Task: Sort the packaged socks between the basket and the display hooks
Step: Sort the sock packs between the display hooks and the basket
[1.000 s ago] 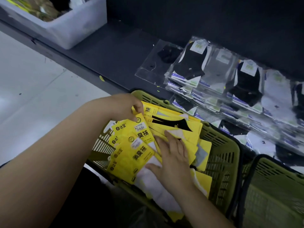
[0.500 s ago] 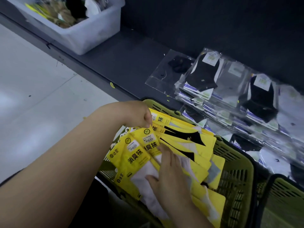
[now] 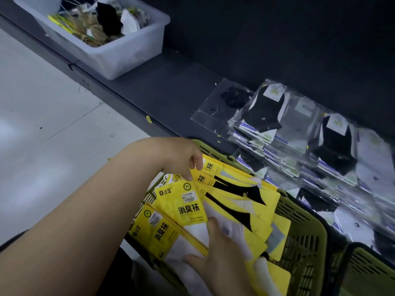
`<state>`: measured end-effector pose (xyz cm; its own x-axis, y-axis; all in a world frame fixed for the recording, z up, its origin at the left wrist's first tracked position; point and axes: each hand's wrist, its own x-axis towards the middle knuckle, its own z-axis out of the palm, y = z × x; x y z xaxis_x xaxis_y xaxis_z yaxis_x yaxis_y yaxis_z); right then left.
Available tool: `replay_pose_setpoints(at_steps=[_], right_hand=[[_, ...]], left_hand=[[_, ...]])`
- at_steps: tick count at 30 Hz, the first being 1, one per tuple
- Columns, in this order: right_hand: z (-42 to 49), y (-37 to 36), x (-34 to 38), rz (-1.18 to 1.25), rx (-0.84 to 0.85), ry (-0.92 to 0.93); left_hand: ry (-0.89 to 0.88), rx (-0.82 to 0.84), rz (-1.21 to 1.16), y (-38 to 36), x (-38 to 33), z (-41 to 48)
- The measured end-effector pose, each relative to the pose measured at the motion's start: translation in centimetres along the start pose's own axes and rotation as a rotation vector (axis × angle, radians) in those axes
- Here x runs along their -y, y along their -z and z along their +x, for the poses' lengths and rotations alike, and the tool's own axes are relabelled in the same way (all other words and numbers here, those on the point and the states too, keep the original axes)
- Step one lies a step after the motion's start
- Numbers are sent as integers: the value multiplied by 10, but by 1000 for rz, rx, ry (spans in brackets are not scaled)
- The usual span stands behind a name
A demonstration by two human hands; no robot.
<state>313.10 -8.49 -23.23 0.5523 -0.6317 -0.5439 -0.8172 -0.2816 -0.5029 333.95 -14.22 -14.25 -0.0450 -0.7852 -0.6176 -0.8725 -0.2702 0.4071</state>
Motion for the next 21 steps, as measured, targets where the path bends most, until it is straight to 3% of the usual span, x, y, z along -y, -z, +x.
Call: replay_pose_setpoints(at_steps=[3,5,9,10,12,15,18,21], right_hand=[[3,23,-10,204,-26,-50],[1,49,-16,386,-138,-12],[3,96,-28,739,-362,37],[5,103,-28,838,-391,53],[11,110,-24,1017,-411,101],[20,107,-10,1130,-404,151],[29,97,1,1108,-329,162],[31,92,4,1061,-247,166]], left_hand=[[32,-131,-17,3,-2,-4],[44,-345,-125,5,-3,-4],[87,-768,-670,5,-8,2],[112,-758,-832,3,-10,4],[123,-563,-1111,-5,-18,7],[-21,-266,-1416,-24,-32,10],[-139,-286,-1534,-29,-30,10],[-116,-276,-1526,-26,-22,8]])
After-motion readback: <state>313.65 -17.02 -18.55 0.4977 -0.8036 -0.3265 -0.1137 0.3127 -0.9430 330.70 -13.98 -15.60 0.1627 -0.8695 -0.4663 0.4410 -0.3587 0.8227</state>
